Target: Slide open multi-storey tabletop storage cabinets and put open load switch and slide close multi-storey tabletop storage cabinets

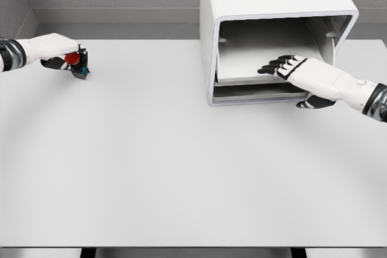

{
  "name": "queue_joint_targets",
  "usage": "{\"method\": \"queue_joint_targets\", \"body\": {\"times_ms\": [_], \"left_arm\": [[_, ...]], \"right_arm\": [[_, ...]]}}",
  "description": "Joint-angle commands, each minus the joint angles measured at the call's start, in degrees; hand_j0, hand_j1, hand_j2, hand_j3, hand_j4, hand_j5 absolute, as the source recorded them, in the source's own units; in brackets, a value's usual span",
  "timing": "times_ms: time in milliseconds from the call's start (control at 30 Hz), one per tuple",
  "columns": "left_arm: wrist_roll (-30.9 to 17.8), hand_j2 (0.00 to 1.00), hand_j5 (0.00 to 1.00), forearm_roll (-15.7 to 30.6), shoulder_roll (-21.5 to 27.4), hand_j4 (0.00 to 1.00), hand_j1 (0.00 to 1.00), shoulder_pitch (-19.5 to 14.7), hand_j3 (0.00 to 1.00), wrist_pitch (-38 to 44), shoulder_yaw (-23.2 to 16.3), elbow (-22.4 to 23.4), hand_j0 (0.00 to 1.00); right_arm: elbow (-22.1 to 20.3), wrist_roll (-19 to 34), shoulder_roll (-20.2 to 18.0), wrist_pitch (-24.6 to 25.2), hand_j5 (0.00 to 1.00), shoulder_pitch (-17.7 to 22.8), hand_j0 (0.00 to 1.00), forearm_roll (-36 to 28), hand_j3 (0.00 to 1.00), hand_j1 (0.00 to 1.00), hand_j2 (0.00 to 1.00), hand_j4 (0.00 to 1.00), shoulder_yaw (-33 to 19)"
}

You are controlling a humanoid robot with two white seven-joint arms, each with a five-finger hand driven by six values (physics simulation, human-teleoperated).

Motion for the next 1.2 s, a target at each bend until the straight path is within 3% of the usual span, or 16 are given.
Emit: {"method": "queue_joint_targets", "body": {"times_ms": [0, 533, 633, 933, 1167], "left_arm": [[0.0, 0.46, 0.46, 0.4, 0.5, 0.46, 0.46, 0.0, 0.46, 0.1, 0.2, -0.7, 0.46], [0.0, 0.47, 0.47, 0.5, 2.5, 0.47, 0.47, 0.2, 0.47, 0.1, 0.2, -6.3, 0.47], [0.0, 0.47, 0.47, 0.5, 3.3, 0.47, 0.47, 0.4, 0.47, 0.1, 0.2, -10.0, 0.47], [0.1, 0.47, 0.47, 0.9, 8.2, 0.47, 0.47, 2.6, 0.47, 0.1, 0.5, -23.8, 0.47], [0.1, 0.48, 0.48, 2.7, 11.2, 0.48, 0.48, 3.8, 0.48, 0.1, 0.5, -32.1, 0.48]], "right_arm": [[-1.0, 0.0, -0.7, 0.2, 0.99, 0.2, 0.99, -0.4, 0.99, 0.99, 0.99, 0.99, -0.6], [-2.0, 0.0, -2.6, 0.2, 0.99, 4.0, 0.99, -0.4, 0.99, 0.99, 0.99, 0.99, -3.7], [-3.9, 0.0, -3.3, 0.2, 0.99, 5.8, 0.99, -0.3, 0.99, 0.99, 0.99, 0.99, -5.3], [-4.0, 0.0, -3.5, 0.2, 0.99, 8.1, 0.99, -0.4, 0.99, 0.99, 0.99, 0.99, -7.7], [-5.2, 0.0, -3.9, 0.2, 0.99, 11.4, 0.99, -1.2, 0.99, 0.99, 0.99, 0.99, -12.2]]}}
